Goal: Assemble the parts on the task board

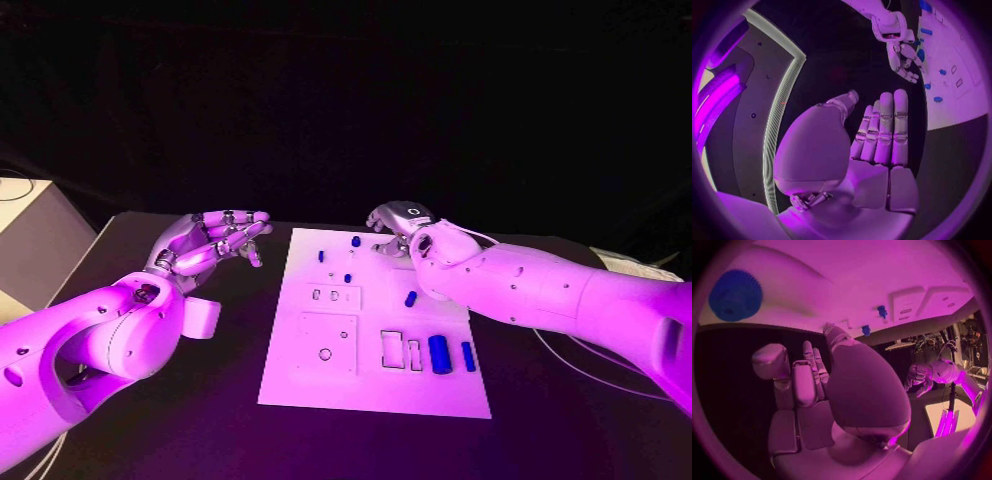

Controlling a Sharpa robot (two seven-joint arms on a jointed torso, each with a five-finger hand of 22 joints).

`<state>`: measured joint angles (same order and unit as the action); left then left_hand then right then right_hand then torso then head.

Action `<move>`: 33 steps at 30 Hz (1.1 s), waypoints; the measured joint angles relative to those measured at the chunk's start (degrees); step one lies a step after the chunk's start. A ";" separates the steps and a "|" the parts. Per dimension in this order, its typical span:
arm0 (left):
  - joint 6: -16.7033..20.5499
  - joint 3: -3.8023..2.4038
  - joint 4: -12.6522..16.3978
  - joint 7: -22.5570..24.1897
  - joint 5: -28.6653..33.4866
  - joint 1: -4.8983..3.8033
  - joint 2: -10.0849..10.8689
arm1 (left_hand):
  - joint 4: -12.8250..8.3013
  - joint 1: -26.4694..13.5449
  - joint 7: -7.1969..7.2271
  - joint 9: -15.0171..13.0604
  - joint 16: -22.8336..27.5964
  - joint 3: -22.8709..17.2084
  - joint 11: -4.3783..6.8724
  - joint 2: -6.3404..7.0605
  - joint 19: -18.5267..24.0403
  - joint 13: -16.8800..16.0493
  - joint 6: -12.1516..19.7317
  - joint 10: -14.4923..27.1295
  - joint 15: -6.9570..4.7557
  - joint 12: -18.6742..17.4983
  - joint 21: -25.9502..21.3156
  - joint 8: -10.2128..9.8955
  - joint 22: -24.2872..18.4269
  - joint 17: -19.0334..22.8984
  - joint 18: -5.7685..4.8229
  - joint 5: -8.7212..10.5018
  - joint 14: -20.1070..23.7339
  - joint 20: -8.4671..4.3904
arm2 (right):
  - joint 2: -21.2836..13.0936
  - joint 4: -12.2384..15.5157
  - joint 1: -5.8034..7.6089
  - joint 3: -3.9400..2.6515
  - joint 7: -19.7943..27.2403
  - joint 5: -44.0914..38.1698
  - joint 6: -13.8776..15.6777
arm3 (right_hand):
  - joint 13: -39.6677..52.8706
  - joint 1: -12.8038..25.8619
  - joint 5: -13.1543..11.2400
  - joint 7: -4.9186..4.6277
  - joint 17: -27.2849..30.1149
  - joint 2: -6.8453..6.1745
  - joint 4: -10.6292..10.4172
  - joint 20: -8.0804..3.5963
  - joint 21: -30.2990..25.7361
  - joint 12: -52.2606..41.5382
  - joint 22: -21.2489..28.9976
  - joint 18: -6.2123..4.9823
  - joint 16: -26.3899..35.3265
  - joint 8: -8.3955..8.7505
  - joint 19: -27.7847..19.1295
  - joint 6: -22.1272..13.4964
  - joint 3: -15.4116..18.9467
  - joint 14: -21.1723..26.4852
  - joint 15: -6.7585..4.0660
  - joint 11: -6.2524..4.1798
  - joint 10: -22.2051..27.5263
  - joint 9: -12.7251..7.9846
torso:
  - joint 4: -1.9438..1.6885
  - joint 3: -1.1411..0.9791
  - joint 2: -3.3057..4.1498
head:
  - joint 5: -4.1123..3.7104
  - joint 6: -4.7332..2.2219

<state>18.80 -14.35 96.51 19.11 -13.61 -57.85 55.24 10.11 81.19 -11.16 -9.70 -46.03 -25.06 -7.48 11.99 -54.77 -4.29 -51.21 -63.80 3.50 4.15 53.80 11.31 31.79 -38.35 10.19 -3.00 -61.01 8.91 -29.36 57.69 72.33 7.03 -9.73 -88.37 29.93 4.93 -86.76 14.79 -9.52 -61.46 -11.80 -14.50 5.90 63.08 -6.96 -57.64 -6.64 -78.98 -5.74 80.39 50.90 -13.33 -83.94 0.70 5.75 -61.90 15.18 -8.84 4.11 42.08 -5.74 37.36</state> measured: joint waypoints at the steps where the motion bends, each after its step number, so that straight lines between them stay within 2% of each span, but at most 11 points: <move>1: -0.01 0.00 -0.02 0.00 0.00 0.00 0.05 | 0.00 0.00 0.00 0.00 0.00 0.00 0.00 0.00 0.00 0.00 0.00 0.00 0.00 0.00 0.00 0.00 0.00 0.00 0.00 0.00 0.00 0.00 | -1.16 1.08 0.15 -0.10 0.08 0.66 0.34 | 0.20 -0.21 0.28 -0.02 -1.40 -0.22 -0.39 -0.04 1.67 -0.38 -1.94 0.00 -0.83 0.00 0.71 0.15 -1.27 0.01 0.00 -0.10 -1.78 -0.02 | 0.13 -0.08 0.01 | 0.05 -0.18; 5: -0.03 0.00 -0.30 -0.01 -0.02 0.00 0.24 | 0.00 0.00 0.00 0.00 0.00 0.00 0.00 0.00 0.00 0.00 0.00 0.00 0.00 0.00 0.00 0.00 0.00 0.00 0.00 0.00 0.00 0.00 | -6.10 5.66 0.98 -0.62 0.72 4.38 1.53 | 1.56 -0.14 0.30 -0.25 -4.56 -1.56 -1.47 -0.37 6.68 -2.28 -7.90 1.38 -2.63 -0.72 2.42 2.02 -4.67 0.00 -0.41 -0.57 -8.60 -0.02 | 0.54 -0.36 0.05 | 0.13 -0.53; 9: -0.04 0.00 -0.72 0.00 -0.02 0.00 0.26 | 0.00 0.00 0.00 -0.05 0.00 0.00 0.00 0.00 0.00 0.01 0.00 0.00 0.00 0.00 0.00 0.00 0.00 0.00 0.00 0.00 0.00 0.00 | -9.86 8.55 2.05 -0.95 1.26 8.70 1.68 | 8.89 1.33 0.30 0.94 -6.62 -3.57 -1.26 -1.40 8.79 -11.01 -10.45 1.38 -3.67 -1.40 3.05 2.86 -3.77 -0.16 -2.05 -1.00 -14.70 0.22 | 0.98 -0.61 0.09 | -0.01 -0.88; 11: -0.05 0.00 -0.87 0.00 -0.02 0.01 0.20 | 0.00 0.00 0.00 -0.05 0.00 0.00 0.00 0.00 0.00 0.01 0.00 0.00 0.00 0.00 0.00 0.00 -0.01 0.00 0.00 0.00 0.00 0.00 | -11.13 8.95 2.51 -1.07 1.29 10.88 1.20 | 31.49 1.45 0.30 1.69 -8.33 -3.54 -0.86 -1.83 10.21 -30.37 -12.32 1.91 -4.57 -2.25 3.22 2.34 -1.26 0.03 -2.68 -2.59 -15.52 0.50 | 1.19 -0.73 0.12 | -0.21 -0.98; 12: -0.05 0.00 -0.91 0.01 -0.02 0.01 0.17 | 0.00 0.00 0.00 -0.05 0.00 0.00 0.00 0.00 0.00 0.01 0.00 0.00 0.00 0.00 0.00 0.00 0.00 0.00 0.00 0.00 0.00 0.00 | -11.52 8.95 2.64 -1.09 1.27 11.73 0.80 | 49.11 2.07 0.30 1.57 -11.44 -2.92 -1.35 -1.88 12.10 -44.36 -14.69 2.26 -5.94 -2.82 3.33 2.14 -0.07 0.02 -2.41 -2.64 -17.88 0.63 | 1.27 -0.76 0.13 | -0.30 -1.01; 13: -0.06 0.00 -0.95 0.01 -0.02 0.01 0.14 | 0.00 0.00 0.00 -0.04 0.00 0.00 0.00 0.00 0.00 0.01 0.00 0.00 0.00 0.00 0.00 0.00 -0.01 0.00 0.00 0.00 0.00 0.00 | -11.84 8.91 2.73 -1.09 1.20 12.53 0.26 | 60.41 2.41 0.30 1.11 -12.59 -2.57 -1.52 -1.67 13.65 -54.32 -16.17 2.45 -7.04 -3.32 3.54 1.68 0.89 -0.08 -1.88 -2.56 -20.06 0.72 | 1.33 -0.81 0.15 | -0.37 -1.03; 14: -0.07 0.00 -0.98 0.02 -0.02 0.01 0.11 | 0.00 0.00 0.00 -0.05 0.00 0.00 0.00 0.00 0.00 0.01 0.00 0.00 0.00 0.00 0.00 0.00 -0.01 0.00 0.00 0.00 0.00 0.00 | -12.06 8.76 2.78 -1.09 1.07 13.24 -0.40 | 65.93 2.83 0.30 0.67 -13.12 -2.16 -1.72 -1.42 15.28 -64.96 -16.85 3.30 -8.13 -3.65 3.73 1.19 1.87 -0.08 -1.49 -2.25 -21.17 0.73 | 1.40 -0.86 0.15 | -0.43 -1.05; 16: -0.09 0.00 -1.07 0.03 -0.02 0.02 0.04 | 0.00 0.00 0.00 -0.04 0.00 0.00 0.00 0.00 0.00 0.01 0.00 0.00 0.00 0.00 0.00 0.00 -0.01 0.00 0.00 0.00 0.00 0.00 | -12.32 8.06 2.87 -1.10 0.62 14.71 -2.29 | 69.42 3.39 0.30 0.16 -13.47 -1.60 -1.87 -0.60 18.51 -78.99 -17.28 3.63 -9.91 -4.48 3.68 0.11 4.19 0.00 -0.98 -1.59 -22.02 0.73 | 1.51 -0.96 0.19 | -0.51 -1.05; 18: -0.11 0.00 -1.11 0.03 -0.03 0.03 -0.05 | 0.00 0.00 0.00 -0.04 0.00 0.00 0.00 0.00 0.00 0.01 0.00 0.00 0.00 0.00 0.00 0.00 -0.01 0.00 0.00 0.00 0.00 0.00 | -12.37 7.13 2.90 -1.10 -0.02 15.79 -4.31 | 69.93 3.67 0.30 -0.09 -13.50 -1.32 -1.89 -0.53 20.17 -82.15 -17.32 4.47 -10.54 -4.99 3.61 -0.15 5.29 -0.18 -0.80 -1.39 -22.24 0.73 | 1.57 -1.03 0.21 | -0.63 -0.94; 23: -0.16 0.00 -1.19 0.04 -0.03 0.04 -0.12 | 0.00 0.00 0.00 -0.04 0.00 0.00 0.00 0.00 0.00 0.01 0.00 0.00 0.00 0.00 0.00 0.00 -0.01 0.00 0.00 0.00 0.00 0.00 | -11.98 5.57 2.92 -1.10 -1.48 17.09 -7.97 | 70.02 3.67 0.30 -0.23 -13.51 -1.32 -1.96 -0.12 21.95 -82.93 -17.31 4.51 -10.83 -5.58 3.62 -0.69 6.59 0.01 -0.59 -0.95 -22.01 0.73 | 1.57 -1.03 0.20 | -0.85 -0.58; 33: -0.24 0.01 -1.26 0.05 -0.03 0.06 -0.21 | 0.00 0.00 0.00 -0.03 0.00 0.00 0.00 0.00 0.00 0.02 0.00 0.00 0.00 0.00 0.00 0.00 -0.01 0.00 0.00 0.00 0.00 0.00 | -10.57 4.32 2.70 -1.08 -3.58 17.45 -11.23 | 70.01 3.90 0.30 -0.31 -13.50 -1.09 -2.10 -0.13 23.01 -82.93 -17.31 4.51 -10.83 -5.84 3.61 -0.77 7.08 -0.19 -0.39 -0.94 -22.03 0.78 | 1.47 -0.90 0.09 | -1.06 0.07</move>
<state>18.56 -14.34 95.25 19.16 -13.65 -57.79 55.03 10.12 81.19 -11.16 -9.73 -46.03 -25.06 -7.48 11.99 -54.77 -4.27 -51.21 -63.80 3.50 4.15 53.80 11.31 31.78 -38.35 10.18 -3.00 -61.01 8.91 -39.93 62.01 75.03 5.96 -13.31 -70.92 18.70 74.95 -82.86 15.09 -9.83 -74.97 -12.89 -16.60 5.77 86.09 -89.89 -74.94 -2.13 -89.80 -11.57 84.00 50.13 -6.25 -84.13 0.31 4.81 -83.93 15.95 -7.37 3.22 42.17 -6.80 37.43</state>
